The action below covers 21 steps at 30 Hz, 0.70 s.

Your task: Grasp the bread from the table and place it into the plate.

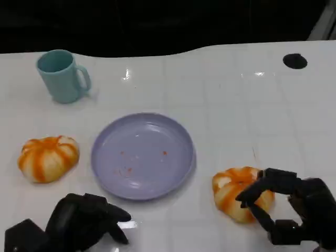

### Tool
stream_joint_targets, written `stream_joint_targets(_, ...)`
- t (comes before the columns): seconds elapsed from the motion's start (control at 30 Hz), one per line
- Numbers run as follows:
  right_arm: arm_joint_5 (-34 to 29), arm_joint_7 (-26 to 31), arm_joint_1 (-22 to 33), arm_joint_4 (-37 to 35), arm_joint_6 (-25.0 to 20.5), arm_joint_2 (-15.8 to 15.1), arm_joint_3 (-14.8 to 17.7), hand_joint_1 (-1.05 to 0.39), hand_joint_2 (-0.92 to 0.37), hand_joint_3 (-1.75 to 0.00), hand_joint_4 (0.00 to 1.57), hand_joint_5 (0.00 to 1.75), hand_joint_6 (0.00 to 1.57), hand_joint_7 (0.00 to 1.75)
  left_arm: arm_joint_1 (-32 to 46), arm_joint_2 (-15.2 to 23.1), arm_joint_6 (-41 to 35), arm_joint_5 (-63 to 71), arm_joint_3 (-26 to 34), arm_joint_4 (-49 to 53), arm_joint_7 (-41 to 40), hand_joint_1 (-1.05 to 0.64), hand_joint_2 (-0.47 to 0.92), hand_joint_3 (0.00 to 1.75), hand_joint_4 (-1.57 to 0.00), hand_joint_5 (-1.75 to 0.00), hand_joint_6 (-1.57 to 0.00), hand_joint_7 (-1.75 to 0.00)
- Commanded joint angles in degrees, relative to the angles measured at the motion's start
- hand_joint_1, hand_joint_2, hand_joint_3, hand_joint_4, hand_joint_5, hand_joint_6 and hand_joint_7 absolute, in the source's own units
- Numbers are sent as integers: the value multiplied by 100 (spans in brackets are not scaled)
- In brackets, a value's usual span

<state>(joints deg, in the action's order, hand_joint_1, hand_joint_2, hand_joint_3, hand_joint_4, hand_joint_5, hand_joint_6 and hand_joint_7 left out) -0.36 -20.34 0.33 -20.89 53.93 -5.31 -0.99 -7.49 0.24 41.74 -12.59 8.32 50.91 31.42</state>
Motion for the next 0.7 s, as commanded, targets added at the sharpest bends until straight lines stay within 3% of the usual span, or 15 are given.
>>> stream_joint_targets(0.03,-1081,371,-29,671,-278,-528,194,-41,-69,-54,43,84,48,55,20,74,54,47,16,7,-88,-105,91,0,-140,-86,-157,-23)
stream_joint_targets(0.1,-1530,429,4,1059,-563,-772,212,-46,-83,-28,30,77,37,45,19,68,46,21,26,5,-59,-105,91,0,-140,-85,-157,-23)
stream_joint_targets(0.23,-2312,281,60,1998,-1265,-1369,217,-51,-91,-4,11,60,31,19,33,80,57,22,19,-30,-40,-105,92,1,-139,-86,-157,-23)
stream_joint_targets(0.4,-2745,53,174,2888,-2175,-1718,51,-54,-86,0,3,47,29,4,41,80,29,-6,22,-43,-7,-105,91,0,-139,-86,-157,-22)
stream_joint_targets(0.7,-3917,89,19,3351,-2961,-2023,-443,-61,-85,0,0,33,25,1,23,77,-22,-18,27,-24,-20,-105,90,0,-139,-86,-157,-22)
